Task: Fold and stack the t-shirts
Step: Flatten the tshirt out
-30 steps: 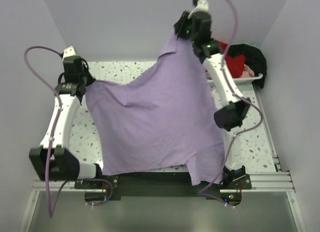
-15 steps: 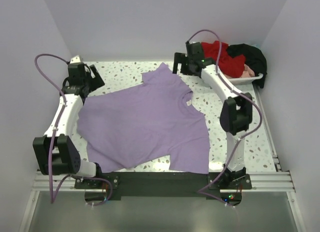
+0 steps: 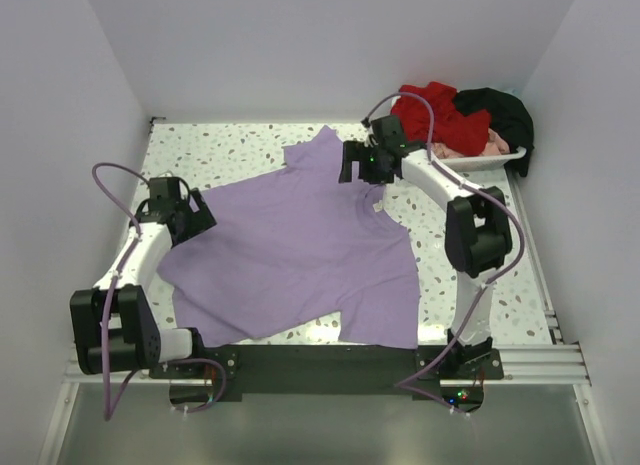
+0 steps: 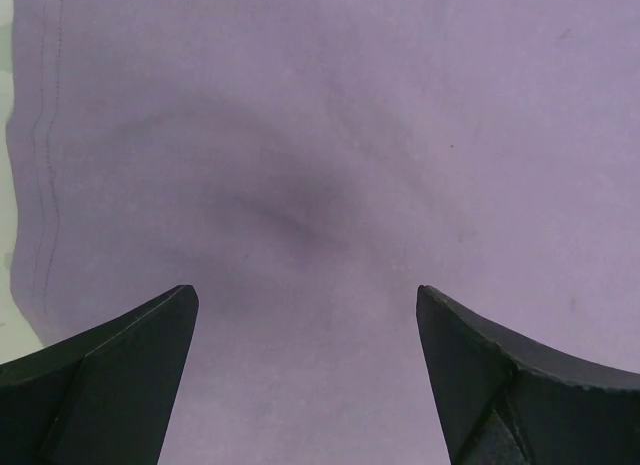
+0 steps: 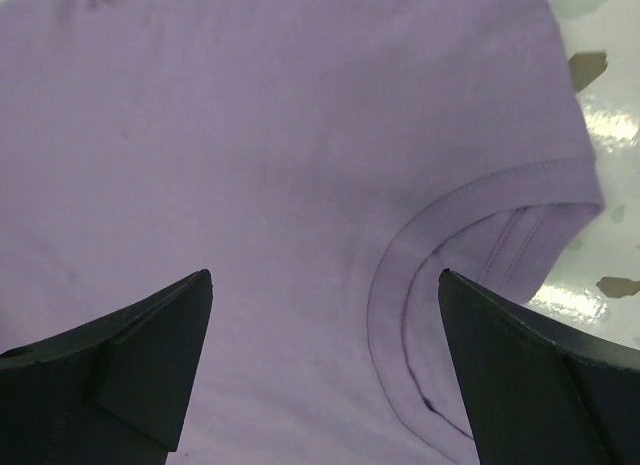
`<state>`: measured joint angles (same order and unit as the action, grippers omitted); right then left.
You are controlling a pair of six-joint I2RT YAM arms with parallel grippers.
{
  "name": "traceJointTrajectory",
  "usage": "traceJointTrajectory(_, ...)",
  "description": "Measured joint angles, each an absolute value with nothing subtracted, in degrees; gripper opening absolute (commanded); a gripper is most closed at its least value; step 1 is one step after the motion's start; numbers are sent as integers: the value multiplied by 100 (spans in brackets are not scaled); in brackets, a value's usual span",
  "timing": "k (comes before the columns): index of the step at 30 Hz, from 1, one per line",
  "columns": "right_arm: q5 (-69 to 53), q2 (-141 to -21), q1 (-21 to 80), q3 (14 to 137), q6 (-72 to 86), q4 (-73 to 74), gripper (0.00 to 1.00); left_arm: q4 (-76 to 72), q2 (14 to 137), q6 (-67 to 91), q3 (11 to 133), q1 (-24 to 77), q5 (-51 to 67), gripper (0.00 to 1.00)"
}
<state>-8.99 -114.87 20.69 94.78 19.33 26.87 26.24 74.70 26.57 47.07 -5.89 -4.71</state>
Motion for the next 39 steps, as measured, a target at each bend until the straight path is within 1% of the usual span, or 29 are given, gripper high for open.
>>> traceJointTrajectory(6, -1007, -11817, 2106, 9312, 1728, 2827, 98, 2359, 7732, 2641, 4611, -650, -499, 96)
traceJointTrajectory(18, -1179, -12455, 2023, 9566, 1643, 2825, 98, 1793, 8899, 2477, 4604, -711, -517, 96)
traceJointTrajectory(27, -1297, -12835, 1500, 10130, 1730, 2930, 98, 1380, 9874, 2062, 5557, -711, -270, 95)
traceJointTrajectory(39, -1173, -13332, 1345, 11043, 1706, 3498, 98, 1253, 11478, 1660, 7577, -624, 364, 95)
